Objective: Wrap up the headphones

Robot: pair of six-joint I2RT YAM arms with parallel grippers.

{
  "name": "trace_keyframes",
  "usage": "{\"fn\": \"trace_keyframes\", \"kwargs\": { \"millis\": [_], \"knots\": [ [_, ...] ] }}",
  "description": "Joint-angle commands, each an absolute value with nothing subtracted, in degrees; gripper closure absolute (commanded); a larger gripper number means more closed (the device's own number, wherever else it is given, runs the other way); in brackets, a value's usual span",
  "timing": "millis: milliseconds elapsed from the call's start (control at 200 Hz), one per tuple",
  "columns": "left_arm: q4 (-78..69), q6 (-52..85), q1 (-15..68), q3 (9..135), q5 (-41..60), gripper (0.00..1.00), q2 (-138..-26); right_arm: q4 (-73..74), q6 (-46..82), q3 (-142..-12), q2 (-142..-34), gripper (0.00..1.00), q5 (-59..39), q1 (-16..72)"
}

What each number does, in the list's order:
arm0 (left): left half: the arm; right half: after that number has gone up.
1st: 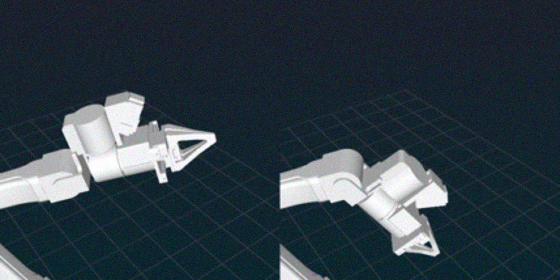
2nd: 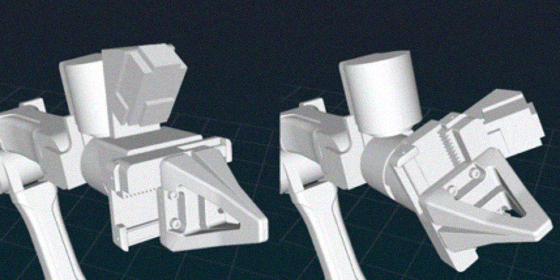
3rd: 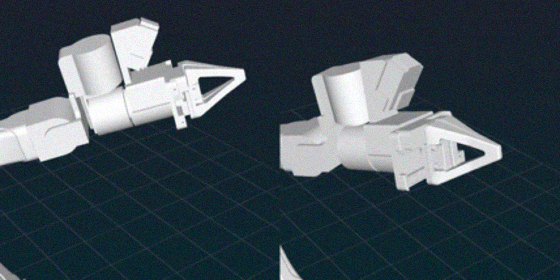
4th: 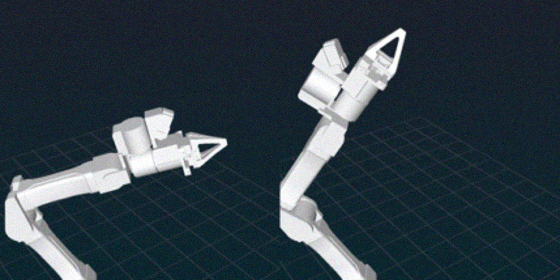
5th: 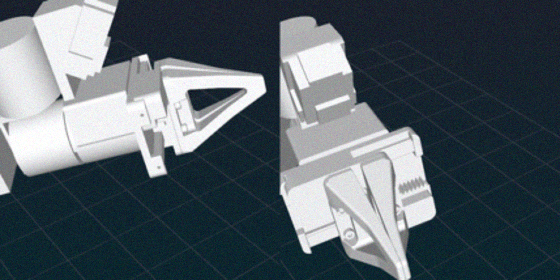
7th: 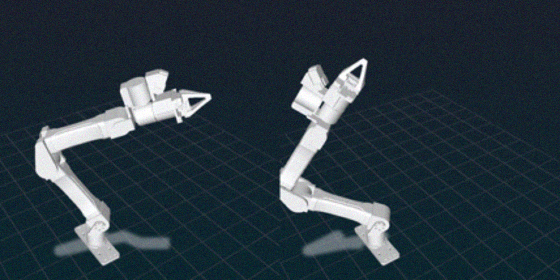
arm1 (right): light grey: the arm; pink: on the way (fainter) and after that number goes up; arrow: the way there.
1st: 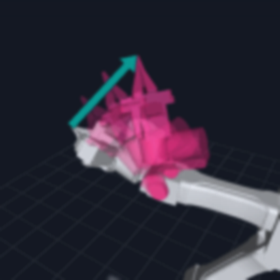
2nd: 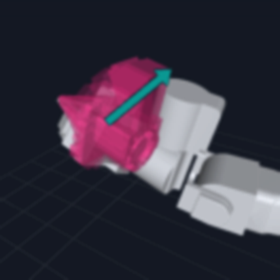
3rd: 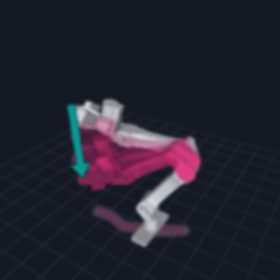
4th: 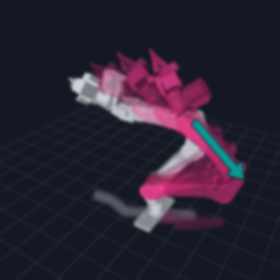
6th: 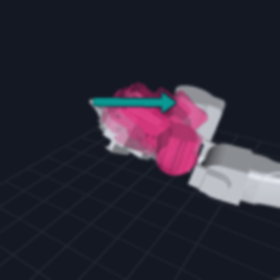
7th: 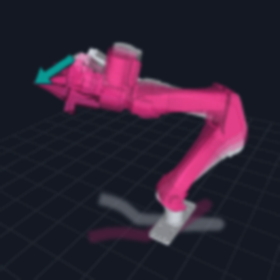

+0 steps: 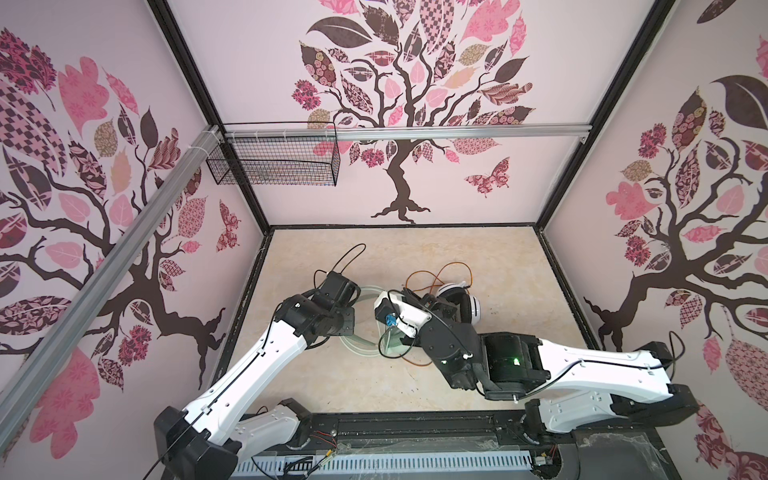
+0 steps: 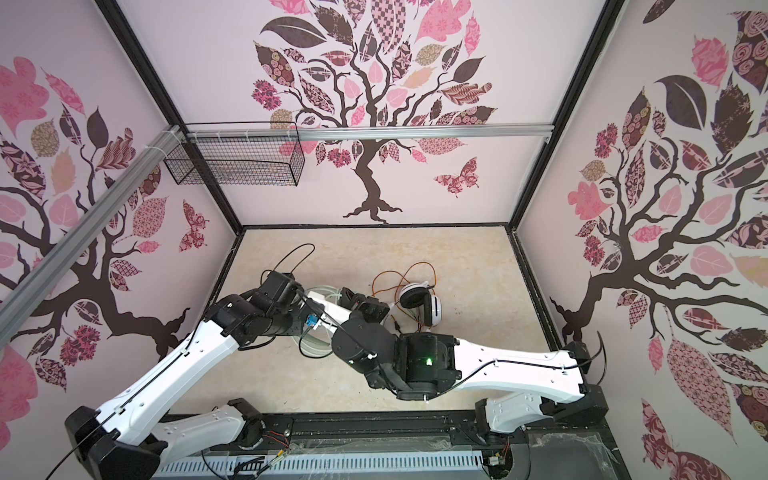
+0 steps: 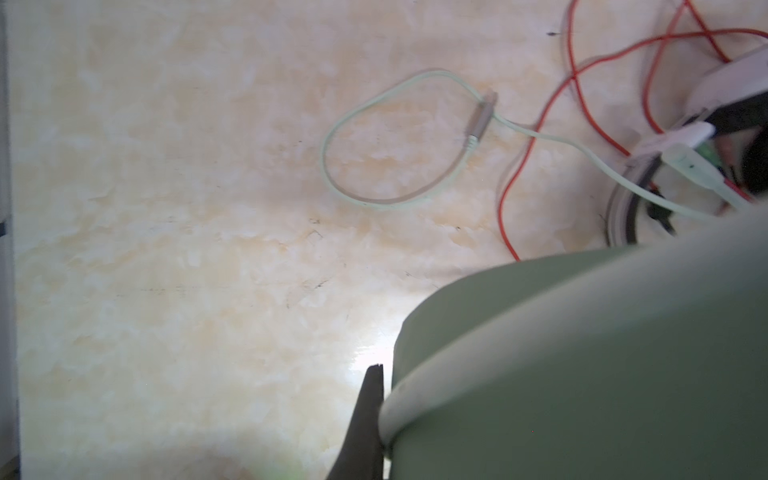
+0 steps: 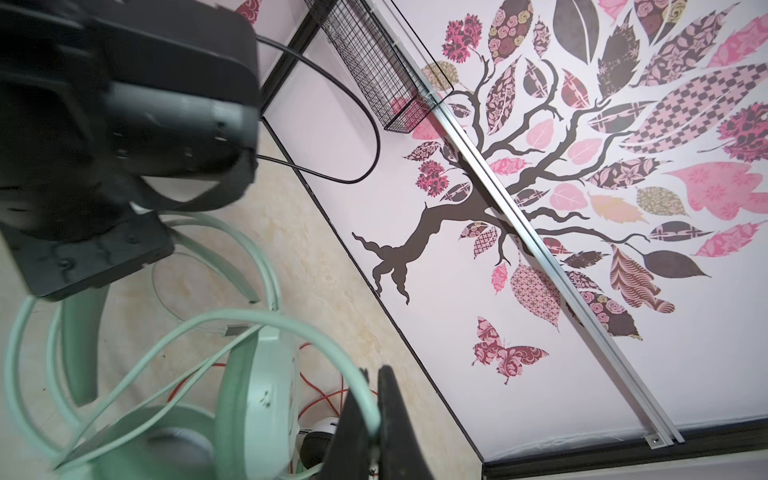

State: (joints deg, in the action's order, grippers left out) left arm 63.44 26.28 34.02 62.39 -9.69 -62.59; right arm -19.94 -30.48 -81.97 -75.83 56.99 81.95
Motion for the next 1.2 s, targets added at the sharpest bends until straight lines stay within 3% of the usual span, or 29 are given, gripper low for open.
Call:
{"fn": "trace_keyframes", "kwargs": {
  "millis": [0, 325, 775, 1190],
  "knots": [
    [59.96, 24.44, 35.51, 60.94, -2.02, 1.00, -59.12, -17.98, -29.95, -82.95, -76.63, 1.00, 52.86, 77.44],
    [61.18, 26.35, 41.69, 57.85, -0.08, 1.00, -53.97, -16.68, -23.88, -81.79, -79.45, 1.00, 35.00, 62.23],
    [60.36, 27.16, 42.77, 56.29, 0.90, 1.00, -53.78, -19.95, -16.70, -90.73, -87.03, 1.00, 18.85, 50.87],
    [60.53, 27.50, 42.94, 56.06, 0.27, 1.00, -54.16, -21.34, -13.39, -97.14, -89.34, 1.00, 13.75, 47.64]
  ]
}}
